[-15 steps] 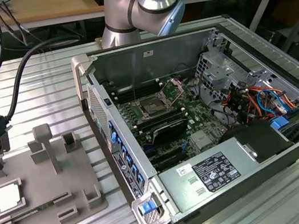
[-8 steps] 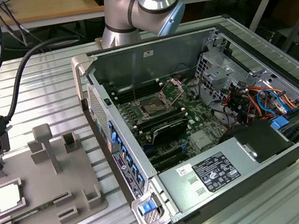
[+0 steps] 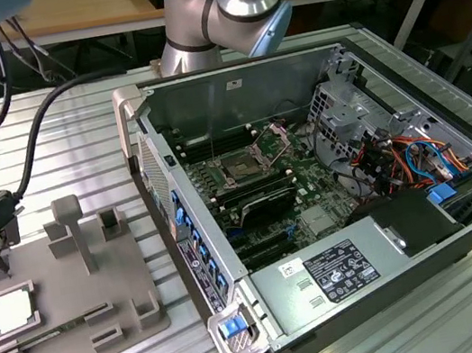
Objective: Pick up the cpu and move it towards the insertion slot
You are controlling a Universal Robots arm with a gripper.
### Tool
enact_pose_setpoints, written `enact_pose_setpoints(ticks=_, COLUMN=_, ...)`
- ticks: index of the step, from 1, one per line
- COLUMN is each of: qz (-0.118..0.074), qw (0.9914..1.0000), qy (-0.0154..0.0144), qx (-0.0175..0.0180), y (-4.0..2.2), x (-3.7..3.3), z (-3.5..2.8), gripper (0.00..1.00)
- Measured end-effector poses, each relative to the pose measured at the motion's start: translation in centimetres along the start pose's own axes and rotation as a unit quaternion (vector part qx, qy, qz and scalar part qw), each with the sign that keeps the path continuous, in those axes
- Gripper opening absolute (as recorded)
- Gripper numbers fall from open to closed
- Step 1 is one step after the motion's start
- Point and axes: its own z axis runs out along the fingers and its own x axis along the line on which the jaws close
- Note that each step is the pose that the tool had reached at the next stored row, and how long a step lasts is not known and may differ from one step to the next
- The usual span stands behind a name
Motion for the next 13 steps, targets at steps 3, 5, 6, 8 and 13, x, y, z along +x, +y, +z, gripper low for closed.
enact_pose_setpoints(ticks=3, qz=0.000, qw=1.00000, qy=-0.0001, qx=0.0000, y=-0.04, x=0.00, z=0.76, gripper=0.63)
enact_pose_setpoints(ticks=5, qz=0.000, qw=1.00000, qy=-0.0001, qx=0.0000, y=-0.08, x=0.00, z=1.10, gripper=0.69)
enact_pose_setpoints(ticks=6, qz=0.000, qw=1.00000, qy=-0.0001, qx=-0.0001, y=-0.11, x=0.00, z=1.32, gripper=0.69)
enact_pose_setpoints(ticks=8, qz=0.000, qw=1.00000, qy=-0.0001, qx=0.0000, y=-0.16, x=0.00, z=1.80, gripper=0.69)
enact_pose_setpoints(ticks=13, qz=0.000, qw=1.00000, qy=0.0000, qx=0.0000, y=-0.23, x=0.00, z=2.76, gripper=0.69)
